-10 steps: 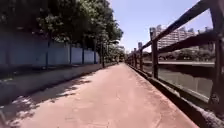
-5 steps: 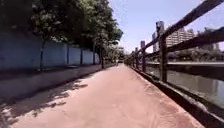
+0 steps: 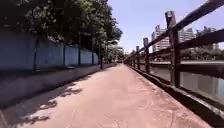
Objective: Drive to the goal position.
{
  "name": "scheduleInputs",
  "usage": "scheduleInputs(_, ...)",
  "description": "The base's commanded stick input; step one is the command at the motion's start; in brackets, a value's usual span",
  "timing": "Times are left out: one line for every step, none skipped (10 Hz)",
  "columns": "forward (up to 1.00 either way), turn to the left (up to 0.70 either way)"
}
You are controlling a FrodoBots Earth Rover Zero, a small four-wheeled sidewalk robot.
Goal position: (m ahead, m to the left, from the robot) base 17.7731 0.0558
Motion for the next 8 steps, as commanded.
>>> scheduleInputs(0.97,-0.06)
scheduleInputs(0.97,-0.37)
scheduleInputs(0.97,-0.26)
scheduleInputs(0.97,-0.15)
scheduleInputs(0.97,-0.04)
scheduleInputs(0.97,0.01)
scheduleInputs(0.97,0.01)
scheduleInputs(0.97,0.01)
